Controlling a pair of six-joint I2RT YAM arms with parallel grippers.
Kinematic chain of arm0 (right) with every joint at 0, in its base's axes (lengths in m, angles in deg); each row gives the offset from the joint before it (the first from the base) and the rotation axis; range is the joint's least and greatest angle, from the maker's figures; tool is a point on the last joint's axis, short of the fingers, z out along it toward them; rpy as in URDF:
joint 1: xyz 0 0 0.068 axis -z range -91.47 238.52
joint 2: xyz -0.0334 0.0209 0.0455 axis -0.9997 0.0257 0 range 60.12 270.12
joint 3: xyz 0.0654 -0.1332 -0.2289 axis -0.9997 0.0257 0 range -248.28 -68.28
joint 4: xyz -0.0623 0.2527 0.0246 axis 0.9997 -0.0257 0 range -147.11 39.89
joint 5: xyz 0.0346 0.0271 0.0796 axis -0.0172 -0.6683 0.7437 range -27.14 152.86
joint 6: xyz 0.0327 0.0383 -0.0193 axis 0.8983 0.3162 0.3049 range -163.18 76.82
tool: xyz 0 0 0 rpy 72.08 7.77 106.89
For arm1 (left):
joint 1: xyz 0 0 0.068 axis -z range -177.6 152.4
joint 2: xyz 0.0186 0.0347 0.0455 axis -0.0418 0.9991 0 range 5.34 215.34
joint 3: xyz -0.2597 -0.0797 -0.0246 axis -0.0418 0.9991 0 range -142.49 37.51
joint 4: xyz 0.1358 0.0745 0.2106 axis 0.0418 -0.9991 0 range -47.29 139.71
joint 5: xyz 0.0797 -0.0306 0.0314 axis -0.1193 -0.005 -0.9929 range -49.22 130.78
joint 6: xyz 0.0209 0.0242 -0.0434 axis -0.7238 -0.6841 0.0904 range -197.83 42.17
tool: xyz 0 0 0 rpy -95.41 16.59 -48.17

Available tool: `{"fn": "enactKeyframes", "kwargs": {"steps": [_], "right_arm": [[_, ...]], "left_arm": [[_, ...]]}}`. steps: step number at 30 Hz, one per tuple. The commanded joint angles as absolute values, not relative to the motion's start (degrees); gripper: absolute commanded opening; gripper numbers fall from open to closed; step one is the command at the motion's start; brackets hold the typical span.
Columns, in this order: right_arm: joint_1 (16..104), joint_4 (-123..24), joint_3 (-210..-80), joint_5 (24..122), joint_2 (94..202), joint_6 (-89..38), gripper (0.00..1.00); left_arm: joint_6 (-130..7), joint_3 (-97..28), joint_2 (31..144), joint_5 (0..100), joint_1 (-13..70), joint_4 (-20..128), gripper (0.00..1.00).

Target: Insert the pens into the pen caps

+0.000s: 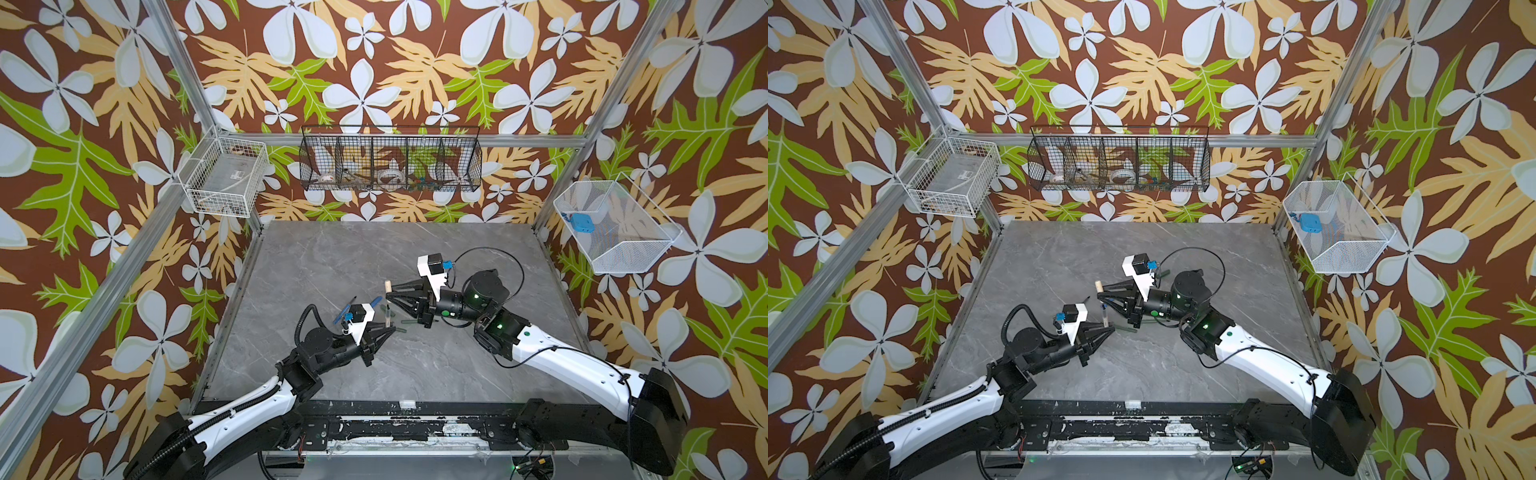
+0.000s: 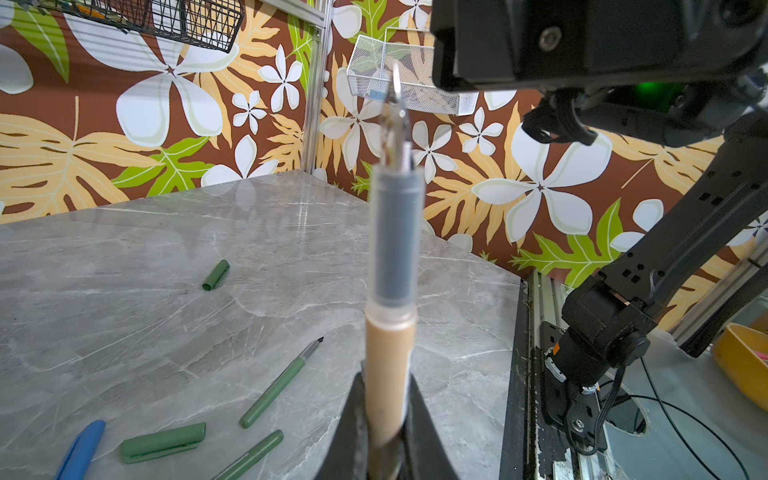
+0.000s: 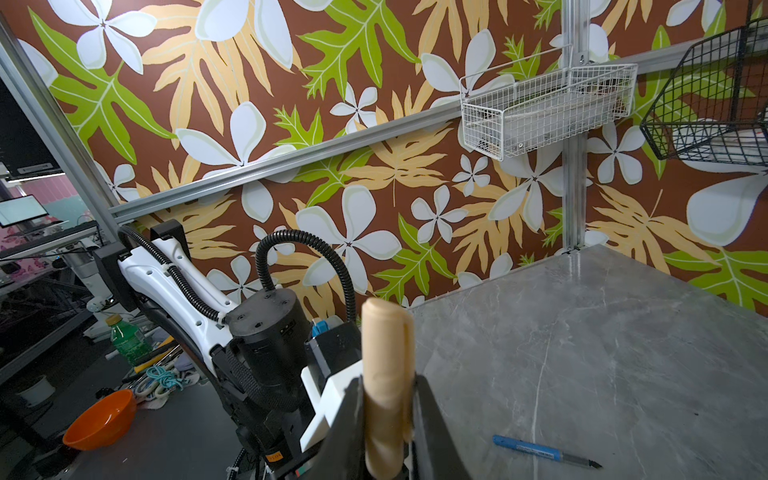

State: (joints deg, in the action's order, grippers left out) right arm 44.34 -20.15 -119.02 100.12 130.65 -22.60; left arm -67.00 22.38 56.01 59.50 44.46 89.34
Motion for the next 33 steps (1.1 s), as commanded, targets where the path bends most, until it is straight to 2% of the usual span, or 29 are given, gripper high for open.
{"fn": "enactKeyframes", "kwargs": {"steps": [1,33], "right_arm": [[44.31,-18.44,-119.78,100.86,132.38,-22.3,0.18],[44.3,-16.17,-113.99,100.44,131.41,-18.57,0.18]], "left_arm": [[-67.02,21.91,55.88,60.06,44.46,90.6,0.0],[-66.93,22.38,55.47,59.26,44.43,91.05,0.0]]}}
